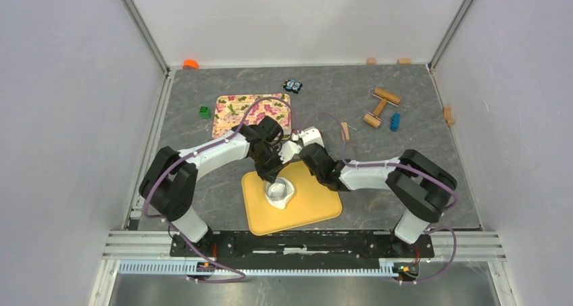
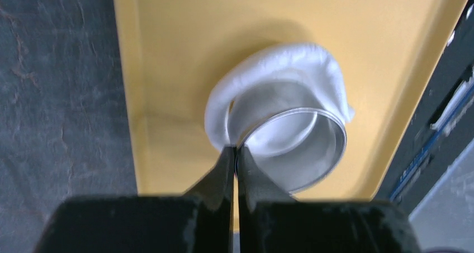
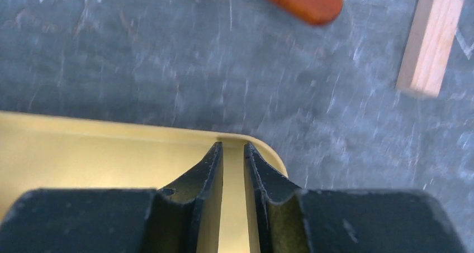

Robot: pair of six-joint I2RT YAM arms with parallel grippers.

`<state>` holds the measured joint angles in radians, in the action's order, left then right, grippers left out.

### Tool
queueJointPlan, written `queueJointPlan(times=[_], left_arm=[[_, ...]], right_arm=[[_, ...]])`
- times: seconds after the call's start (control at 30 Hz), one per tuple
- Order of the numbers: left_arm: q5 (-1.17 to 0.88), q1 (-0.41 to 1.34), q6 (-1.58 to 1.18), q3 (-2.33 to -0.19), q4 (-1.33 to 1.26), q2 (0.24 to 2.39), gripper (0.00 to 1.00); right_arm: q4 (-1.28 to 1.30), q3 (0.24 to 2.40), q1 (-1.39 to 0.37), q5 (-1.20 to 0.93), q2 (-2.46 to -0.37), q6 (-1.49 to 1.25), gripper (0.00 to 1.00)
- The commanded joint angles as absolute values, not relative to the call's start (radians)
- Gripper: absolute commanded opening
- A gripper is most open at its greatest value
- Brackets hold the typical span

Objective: Roll out the dumpling wrappers from the dough
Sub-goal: Press the dumpling wrapper on the work surface.

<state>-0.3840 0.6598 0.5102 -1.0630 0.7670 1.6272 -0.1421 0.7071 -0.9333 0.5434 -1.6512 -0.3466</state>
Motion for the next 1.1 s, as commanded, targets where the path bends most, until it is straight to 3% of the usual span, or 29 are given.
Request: queueJointPlan(times=[0.0, 0.23, 0.47, 0.57, 0.7, 0.9, 1.07], left_arm=[[-0.387, 0.673, 0.493, -1.102, 0.731, 1.656, 0.02], [-0.402, 0.673, 0.424, -1.123, 0.731, 1.702, 0.02], [-0.398, 0.673, 0.361, -1.148, 0.75, 1.707, 0.02], [-0.379, 0.673, 0.364, -1.149, 0.757, 1.702, 0.02], [-0.393, 0.673, 0.373, -1.144, 0.779, 1.694, 0.02], [-0.378, 0.673, 0.371, -1.138, 0.805, 1.683, 0.02], [-0.371, 0.674, 0.368, -1.138, 0.818, 1.673, 0.02]], right_arm=[[-0.095, 0.797, -0.907, 0.499, -1.752, -0.129, 0.25], [-0.148, 0.795, -0.908, 0.348, -1.628, -0.15, 0.32], [-0.294, 0.612, -0.912, 0.29, -1.362, -0.315, 0.52], [-0.353, 0.535, -0.942, 0.287, -1.313, -0.377, 0.56], [-0.417, 0.493, -1.013, 0.242, -1.289, -0.443, 0.53], [-0.41, 0.513, -1.104, 0.252, -1.306, -0.484, 0.41], [-0.418, 0.504, -1.135, 0.23, -1.322, -0.508, 0.38]])
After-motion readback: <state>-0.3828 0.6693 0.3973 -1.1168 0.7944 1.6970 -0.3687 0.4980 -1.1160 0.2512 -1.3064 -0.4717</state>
